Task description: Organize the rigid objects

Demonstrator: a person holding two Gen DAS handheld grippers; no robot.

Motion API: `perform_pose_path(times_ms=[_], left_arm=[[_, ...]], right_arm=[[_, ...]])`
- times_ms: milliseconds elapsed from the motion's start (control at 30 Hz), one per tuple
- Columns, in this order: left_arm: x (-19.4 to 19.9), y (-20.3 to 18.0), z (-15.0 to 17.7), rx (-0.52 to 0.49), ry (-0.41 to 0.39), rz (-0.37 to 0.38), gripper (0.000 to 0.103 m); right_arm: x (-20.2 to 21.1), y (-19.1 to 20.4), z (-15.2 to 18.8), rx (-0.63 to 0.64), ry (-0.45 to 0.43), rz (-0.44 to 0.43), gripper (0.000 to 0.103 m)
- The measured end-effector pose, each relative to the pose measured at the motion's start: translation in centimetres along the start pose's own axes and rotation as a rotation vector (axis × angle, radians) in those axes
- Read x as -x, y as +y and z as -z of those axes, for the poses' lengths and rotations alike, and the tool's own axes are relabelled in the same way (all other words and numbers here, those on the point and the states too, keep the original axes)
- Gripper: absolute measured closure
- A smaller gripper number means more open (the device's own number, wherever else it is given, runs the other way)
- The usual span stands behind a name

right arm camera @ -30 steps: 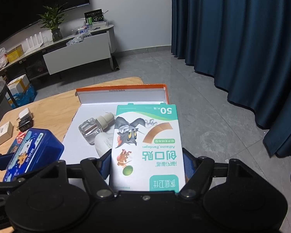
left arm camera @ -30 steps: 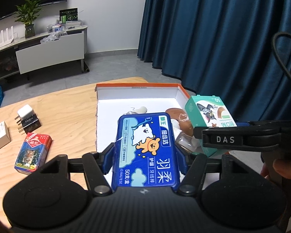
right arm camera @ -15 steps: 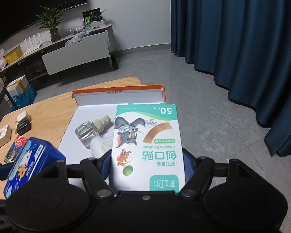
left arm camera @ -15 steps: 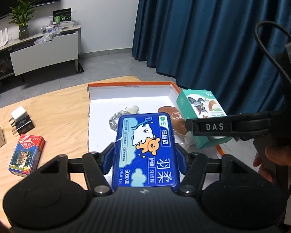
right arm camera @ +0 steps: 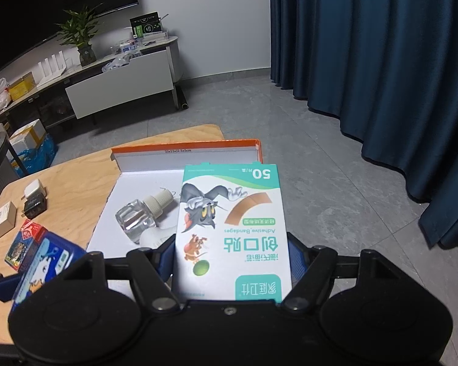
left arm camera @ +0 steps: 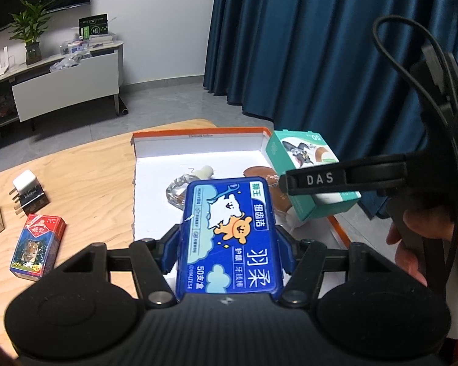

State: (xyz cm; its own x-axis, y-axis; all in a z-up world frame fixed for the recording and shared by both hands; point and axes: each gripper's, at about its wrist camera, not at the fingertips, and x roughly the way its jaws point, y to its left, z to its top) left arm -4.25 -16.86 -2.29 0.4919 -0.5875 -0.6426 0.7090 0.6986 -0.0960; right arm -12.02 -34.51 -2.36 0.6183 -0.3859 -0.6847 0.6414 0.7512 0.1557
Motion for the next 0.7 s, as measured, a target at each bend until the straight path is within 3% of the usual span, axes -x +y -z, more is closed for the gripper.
perform_pose_path(times_ms=[700], left_arm=[[-1.2,-1.1,-0.3,-0.029,0.014,0.027,0.04]], right_arm=[[-2.2,-0.3,-2.5,0.006,-0.002,-0.022,0.019]])
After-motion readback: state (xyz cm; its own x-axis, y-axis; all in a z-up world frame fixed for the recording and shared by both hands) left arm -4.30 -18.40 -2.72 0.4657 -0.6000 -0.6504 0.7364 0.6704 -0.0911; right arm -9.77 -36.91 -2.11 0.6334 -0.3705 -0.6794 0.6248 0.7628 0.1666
